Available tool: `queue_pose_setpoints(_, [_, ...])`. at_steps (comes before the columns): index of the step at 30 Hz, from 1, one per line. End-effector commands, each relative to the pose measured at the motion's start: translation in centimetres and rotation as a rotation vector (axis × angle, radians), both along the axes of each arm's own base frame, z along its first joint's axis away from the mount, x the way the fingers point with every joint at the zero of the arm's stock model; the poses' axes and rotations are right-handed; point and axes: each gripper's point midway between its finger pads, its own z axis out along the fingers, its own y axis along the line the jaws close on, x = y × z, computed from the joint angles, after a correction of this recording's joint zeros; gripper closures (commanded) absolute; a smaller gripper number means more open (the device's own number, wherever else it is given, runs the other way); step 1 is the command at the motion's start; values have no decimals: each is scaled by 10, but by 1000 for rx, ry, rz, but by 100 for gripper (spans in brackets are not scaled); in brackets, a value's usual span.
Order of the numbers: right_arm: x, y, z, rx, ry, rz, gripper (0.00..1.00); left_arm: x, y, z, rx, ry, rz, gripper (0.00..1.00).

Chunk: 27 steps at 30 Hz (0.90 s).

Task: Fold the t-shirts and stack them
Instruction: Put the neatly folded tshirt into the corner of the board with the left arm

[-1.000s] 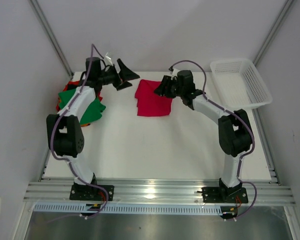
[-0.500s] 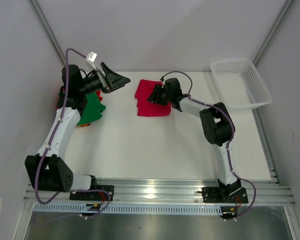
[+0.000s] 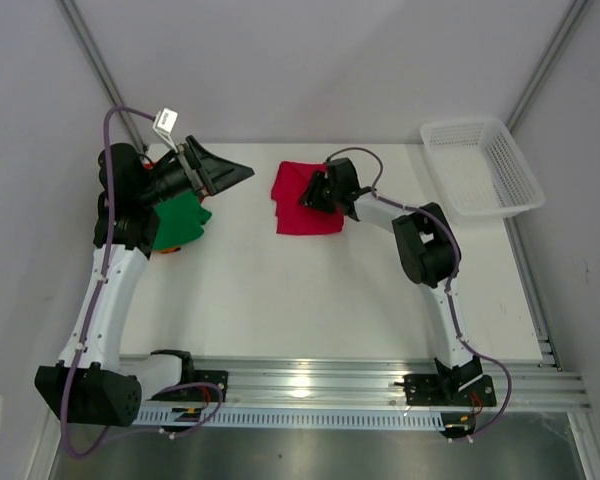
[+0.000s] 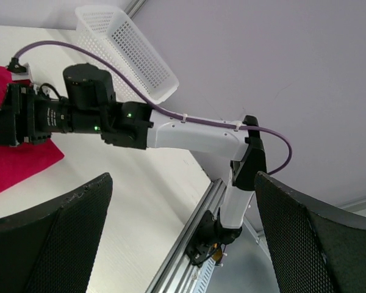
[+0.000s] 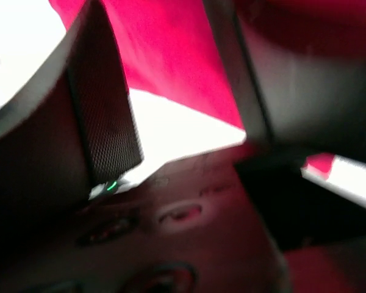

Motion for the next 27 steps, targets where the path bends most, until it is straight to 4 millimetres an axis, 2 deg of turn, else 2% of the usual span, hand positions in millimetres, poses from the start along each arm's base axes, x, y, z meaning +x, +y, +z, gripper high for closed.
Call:
queue_pose_setpoints(1, [-18, -25, 6, -83, 45, -60, 47, -12, 1, 30, 1, -89, 7, 0])
queue_pose_setpoints(4, [-22, -42, -9, -129, 112, -109, 47, -21, -2, 41, -44, -80, -20, 1])
queue_pose_setpoints(7, [-29, -50, -20, -152, 171, -140, 48, -26, -2, 48, -56, -112, -30, 0])
queue_pose_setpoints(8, [-38, -53, -27, -167, 201, -143, 48, -27, -2, 48, -54, -110, -28, 1])
queue_pose_setpoints(10, [-48, -54, -25, -164, 220, -138, 48, -32, -1, 52, -49, -131, -15, 1])
queue_pose_setpoints(11, [-63, -54, -33, -174, 250, -126, 48, -33, 0, 54, -45, -145, -12, 1])
queue_pose_setpoints(12, [-70, -53, -27, -172, 249, -119, 48, -34, 0, 56, -44, -155, -7, 0])
queue_pose_setpoints(13, [-78, -53, -29, -180, 263, -113, 49, -34, 1, 53, -39, -137, 0, 0])
queue_pose_setpoints(14, [-94, -52, -36, -200, 286, -93, 49, -33, 1, 53, -37, -138, 3, 0])
queue_pose_setpoints(16, [-111, -50, -32, -212, 299, -77, 49, -31, 1, 53, -38, -135, 6, 0])
queue_pose_setpoints(17, [-128, -46, -39, -230, 323, -59, 49, -30, 1, 53, -40, -131, 6, 0])
queue_pose_setpoints(18, [-137, -43, -39, -236, 327, -44, 49, -29, 1, 54, -42, -130, 4, 1])
queue_pose_setpoints(20, [-155, -34, -32, -243, 322, -21, 50, -26, 0, 51, -47, -115, -2, 0])
queue_pose_setpoints(21, [-166, -35, -37, -256, 336, -13, 50, -24, 0, 51, -49, -113, -3, 0])
queue_pose_setpoints(23, [-178, -28, -29, -241, 323, 7, 50, -22, 0, 48, -53, -96, -4, 1])
queue_pose_setpoints(24, [-190, -22, -31, -244, 331, 27, 50, -20, 0, 46, -53, -85, -7, 1])
queue_pose_setpoints(27, [-202, -16, -25, -276, 298, 52, 50, -19, -1, 43, -57, -69, -12, 1])
